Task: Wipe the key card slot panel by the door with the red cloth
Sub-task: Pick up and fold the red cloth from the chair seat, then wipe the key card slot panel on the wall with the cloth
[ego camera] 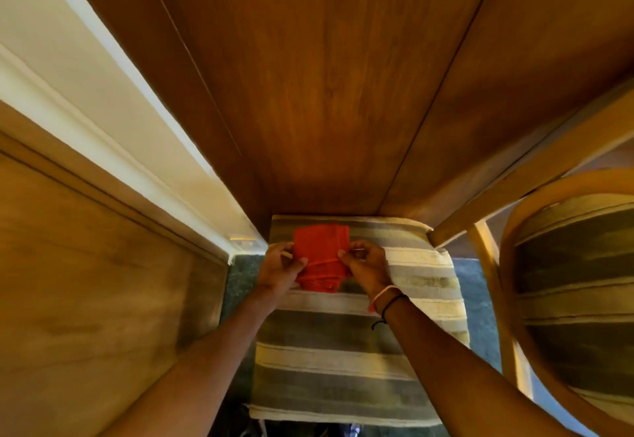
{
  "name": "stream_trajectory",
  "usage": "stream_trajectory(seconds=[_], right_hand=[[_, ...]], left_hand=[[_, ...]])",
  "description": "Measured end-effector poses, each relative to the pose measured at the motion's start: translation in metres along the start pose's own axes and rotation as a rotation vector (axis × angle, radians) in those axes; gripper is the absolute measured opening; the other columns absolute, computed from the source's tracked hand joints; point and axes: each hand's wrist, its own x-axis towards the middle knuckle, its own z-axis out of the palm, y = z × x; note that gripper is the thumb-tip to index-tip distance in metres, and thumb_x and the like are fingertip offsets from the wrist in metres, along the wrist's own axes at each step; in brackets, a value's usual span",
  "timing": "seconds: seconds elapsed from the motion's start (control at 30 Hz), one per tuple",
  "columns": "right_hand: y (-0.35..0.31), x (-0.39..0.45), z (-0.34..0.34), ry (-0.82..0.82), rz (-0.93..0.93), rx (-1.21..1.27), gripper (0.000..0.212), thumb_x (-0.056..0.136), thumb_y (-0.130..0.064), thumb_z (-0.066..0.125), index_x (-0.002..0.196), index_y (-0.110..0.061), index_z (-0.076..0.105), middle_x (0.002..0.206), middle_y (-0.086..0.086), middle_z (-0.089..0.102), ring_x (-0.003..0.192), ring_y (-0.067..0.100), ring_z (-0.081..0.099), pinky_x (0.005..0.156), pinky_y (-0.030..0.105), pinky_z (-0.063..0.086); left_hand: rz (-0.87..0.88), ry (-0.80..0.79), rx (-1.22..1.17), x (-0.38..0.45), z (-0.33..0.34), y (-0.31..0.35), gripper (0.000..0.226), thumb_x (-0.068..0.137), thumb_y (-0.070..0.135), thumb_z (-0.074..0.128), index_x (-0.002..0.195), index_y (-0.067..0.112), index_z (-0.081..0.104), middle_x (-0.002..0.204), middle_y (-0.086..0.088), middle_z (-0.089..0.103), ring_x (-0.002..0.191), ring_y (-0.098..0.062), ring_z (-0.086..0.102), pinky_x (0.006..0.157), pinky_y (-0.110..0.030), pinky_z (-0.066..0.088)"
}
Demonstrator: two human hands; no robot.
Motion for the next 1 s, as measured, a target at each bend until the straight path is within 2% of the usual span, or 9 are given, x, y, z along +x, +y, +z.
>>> stream_trajectory(seconds=[0.07, 0.17, 0.33, 0.5, 0.6, 0.7, 0.8, 0.9, 1.0], right_hand=[[-0.032, -0.010, -0.005, -0.046, -0.080, 0.014, 0.012, 0.092, 0.000, 0.072, 0.096, -0.008, 0.064, 0.112, 0.021, 0.068, 0.104, 0.032, 0.066, 0.094, 0.055, 0.060], [-0.085, -0.028, -0.011, -0.095, -0.169, 0.072, 0.019, 0.088, 0.011, 0.071, 0.089, -0.006, 0.063, 0.094, 0.018, 0.068, 0.089, 0.029, 0.065, 0.084, 0.049, 0.059], [-0.193, -0.074, -0.014, -0.178, -0.356, 0.110, 0.018, 0.087, 0.007, 0.075, 0.095, -0.005, 0.065, 0.081, 0.007, 0.064, 0.070, 0.013, 0.063, 0.060, 0.018, 0.057], [-0.297, -0.132, -0.012, -0.197, -0.570, 0.163, 0.021, 0.084, 0.009, 0.076, 0.098, -0.003, 0.065, 0.077, 0.003, 0.064, 0.073, 0.010, 0.063, 0.063, 0.013, 0.056], [-0.350, -0.164, -0.010, -0.184, -0.707, 0.167, 0.022, 0.082, 0.009, 0.078, 0.087, -0.010, 0.067, 0.076, 0.002, 0.066, 0.065, -0.002, 0.066, 0.063, 0.012, 0.056], [-0.399, -0.200, -0.007, -0.184, -0.833, 0.187, 0.019, 0.080, 0.006, 0.081, 0.090, -0.007, 0.071, 0.091, 0.013, 0.072, 0.075, 0.007, 0.069, 0.074, 0.028, 0.059], [-0.442, -0.237, -0.003, -0.195, -0.910, 0.210, 0.023, 0.079, 0.004, 0.083, 0.100, 0.001, 0.072, 0.089, 0.009, 0.070, 0.062, -0.002, 0.069, 0.057, 0.014, 0.055], [-0.481, -0.271, 0.003, -0.228, -0.997, 0.209, 0.024, 0.077, 0.006, 0.084, 0.095, -0.002, 0.071, 0.083, 0.005, 0.069, 0.070, 0.008, 0.071, 0.063, 0.019, 0.059], [-0.516, -0.306, 0.018, -0.219, -1.105, 0.186, 0.027, 0.074, 0.008, 0.085, 0.084, -0.010, 0.069, 0.077, 0.005, 0.068, 0.073, 0.014, 0.067, 0.066, 0.020, 0.059]], left_hand=[[0.073, 0.020, 0.009, -0.011, -0.014, 0.029, 0.027, 0.087, 0.013, 0.068, 0.106, 0.014, 0.050, 0.114, -0.009, 0.055, 0.107, -0.029, 0.058, 0.061, -0.027, 0.060], [0.235, 0.086, 0.120, -0.035, -0.041, 0.079, 0.020, 0.086, 0.013, 0.069, 0.099, 0.013, 0.055, 0.106, -0.008, 0.062, 0.098, -0.027, 0.061, 0.072, -0.038, 0.061], [0.459, 0.186, 0.059, -0.089, -0.082, 0.179, 0.018, 0.083, 0.003, 0.071, 0.092, 0.008, 0.056, 0.075, -0.012, 0.058, 0.072, -0.027, 0.059, 0.062, -0.036, 0.053], [0.679, 0.309, 0.004, -0.149, -0.121, 0.263, 0.021, 0.083, 0.004, 0.072, 0.097, -0.001, 0.057, 0.077, -0.013, 0.060, 0.069, -0.024, 0.058, 0.069, -0.044, 0.054], [0.821, 0.409, 0.011, -0.182, -0.140, 0.305, 0.020, 0.083, 0.012, 0.074, 0.096, 0.006, 0.060, 0.087, -0.006, 0.065, 0.073, -0.015, 0.062, 0.066, -0.032, 0.057], [0.965, 0.508, -0.026, -0.214, -0.161, 0.346, 0.017, 0.081, 0.013, 0.075, 0.092, 0.011, 0.064, 0.089, 0.000, 0.068, 0.079, -0.012, 0.067, 0.063, -0.013, 0.055], [1.073, 0.603, -0.090, -0.242, -0.180, 0.381, 0.026, 0.078, 0.009, 0.077, 0.097, 0.013, 0.059, 0.088, 0.000, 0.069, 0.082, -0.010, 0.068, 0.060, -0.005, 0.050], [1.181, 0.711, -0.125, -0.266, -0.200, 0.408, 0.042, 0.080, 0.007, 0.074, 0.106, 0.021, 0.044, 0.091, 0.001, 0.066, 0.085, -0.008, 0.068, 0.061, -0.009, 0.054], [1.292, 0.886, -0.017, -0.287, -0.222, 0.430, 0.034, 0.086, 0.008, 0.067, 0.105, 0.024, 0.045, 0.104, 0.001, 0.057, 0.087, -0.010, 0.064, 0.063, -0.030, 0.061]])
